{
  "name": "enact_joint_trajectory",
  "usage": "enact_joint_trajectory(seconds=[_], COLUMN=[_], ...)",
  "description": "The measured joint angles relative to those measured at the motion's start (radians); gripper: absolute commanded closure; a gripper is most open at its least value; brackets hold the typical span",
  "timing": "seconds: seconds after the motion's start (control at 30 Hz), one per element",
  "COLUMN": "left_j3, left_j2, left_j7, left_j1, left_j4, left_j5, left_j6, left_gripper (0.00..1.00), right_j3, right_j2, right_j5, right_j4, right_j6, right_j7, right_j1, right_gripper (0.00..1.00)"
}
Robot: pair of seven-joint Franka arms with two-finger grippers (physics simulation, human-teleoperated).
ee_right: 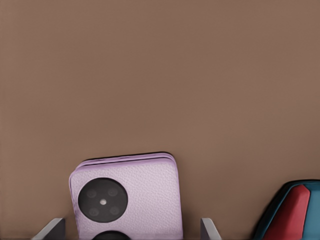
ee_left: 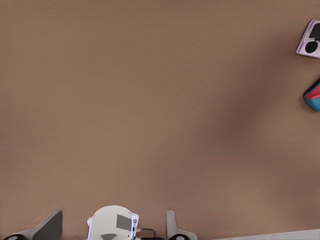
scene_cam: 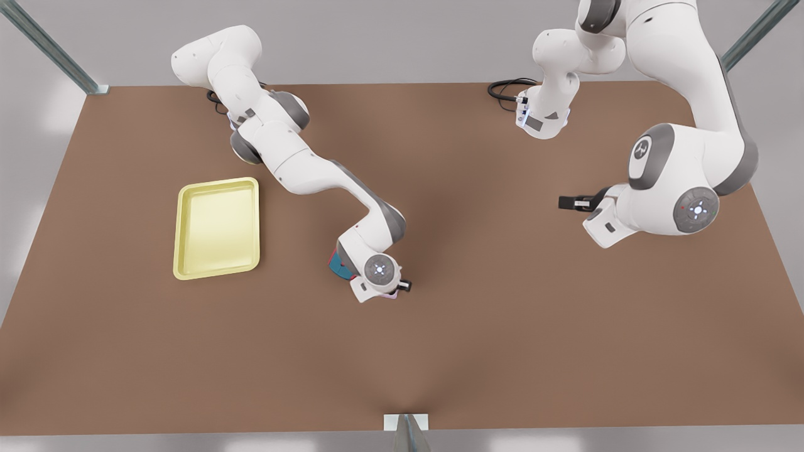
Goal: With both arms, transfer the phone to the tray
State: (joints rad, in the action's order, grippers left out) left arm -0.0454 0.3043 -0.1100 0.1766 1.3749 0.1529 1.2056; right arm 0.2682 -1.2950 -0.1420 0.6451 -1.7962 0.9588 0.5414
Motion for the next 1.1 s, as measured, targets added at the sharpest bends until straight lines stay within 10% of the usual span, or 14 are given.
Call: enact_joint_trajectory(seconds=[0.6, 1.1], left_j3=[-0.004, -0.008], left_j2=[0.008, -0.029], left_j7=[0.023, 0.026], left_j1=[0.0, 0.0], left_j4=[0.0, -0.099], left_j5=[-0.001, -0.037], left_j6=[0.001, 0.001], left_gripper=[0.0, 0.0], right_j3=[-0.002, -0.134], right_j2=[0.114, 1.054], right_j5=[0.001, 0.101], right_j4=[0.124, 1.381], right_j6=[-0.071, -0.147], right_j7=[-0.085, -0.482], right_j1=[-0.04, -0.596], right_gripper=[0.24, 0.21])
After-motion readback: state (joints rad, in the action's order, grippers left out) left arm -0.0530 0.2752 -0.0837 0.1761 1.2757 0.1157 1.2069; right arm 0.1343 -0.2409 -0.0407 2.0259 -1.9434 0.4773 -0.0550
